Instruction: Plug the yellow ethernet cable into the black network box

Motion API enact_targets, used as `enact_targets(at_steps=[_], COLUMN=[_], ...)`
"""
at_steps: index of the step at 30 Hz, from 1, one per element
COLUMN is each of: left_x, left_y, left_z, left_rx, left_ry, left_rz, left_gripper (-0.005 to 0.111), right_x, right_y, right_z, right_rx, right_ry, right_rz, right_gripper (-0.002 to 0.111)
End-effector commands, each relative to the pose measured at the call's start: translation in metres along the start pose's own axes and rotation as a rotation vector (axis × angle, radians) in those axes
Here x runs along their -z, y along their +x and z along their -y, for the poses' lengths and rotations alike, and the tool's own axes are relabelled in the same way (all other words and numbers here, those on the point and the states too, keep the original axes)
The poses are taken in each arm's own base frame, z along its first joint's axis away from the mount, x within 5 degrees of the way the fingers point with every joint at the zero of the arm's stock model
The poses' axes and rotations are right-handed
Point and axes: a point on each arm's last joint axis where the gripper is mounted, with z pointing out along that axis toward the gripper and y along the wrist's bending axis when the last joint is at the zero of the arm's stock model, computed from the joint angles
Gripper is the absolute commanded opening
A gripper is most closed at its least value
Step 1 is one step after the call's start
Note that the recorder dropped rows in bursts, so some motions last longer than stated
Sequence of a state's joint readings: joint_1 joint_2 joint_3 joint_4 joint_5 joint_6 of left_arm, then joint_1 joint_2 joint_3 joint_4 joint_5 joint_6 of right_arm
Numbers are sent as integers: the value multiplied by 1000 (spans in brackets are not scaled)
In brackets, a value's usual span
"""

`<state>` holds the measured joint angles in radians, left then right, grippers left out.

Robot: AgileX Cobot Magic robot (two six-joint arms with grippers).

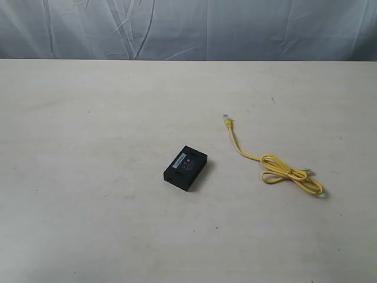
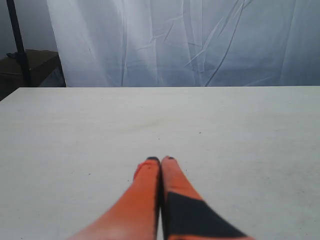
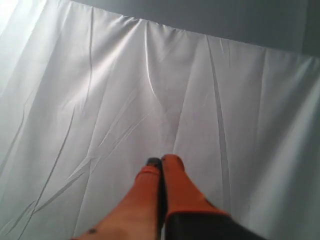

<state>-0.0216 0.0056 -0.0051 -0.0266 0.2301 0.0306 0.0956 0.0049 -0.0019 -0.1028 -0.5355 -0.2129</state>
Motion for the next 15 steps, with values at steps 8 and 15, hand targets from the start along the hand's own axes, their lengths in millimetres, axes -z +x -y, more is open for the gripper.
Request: enact_targets(at_steps=[8, 15], left_x=[0, 0], left_y=[2, 2], left_z=[0, 0], left_rx=[2, 2], left_ry=[-1, -1], left_rz=[-1, -1], left_gripper=[0, 0], right_x=[-49, -84], right_y=[-7, 16], right_z=[11, 0], right_rx=[-253, -309], right_ry=[-15, -149], right_rz=[-462, -919], right_gripper=[0, 0])
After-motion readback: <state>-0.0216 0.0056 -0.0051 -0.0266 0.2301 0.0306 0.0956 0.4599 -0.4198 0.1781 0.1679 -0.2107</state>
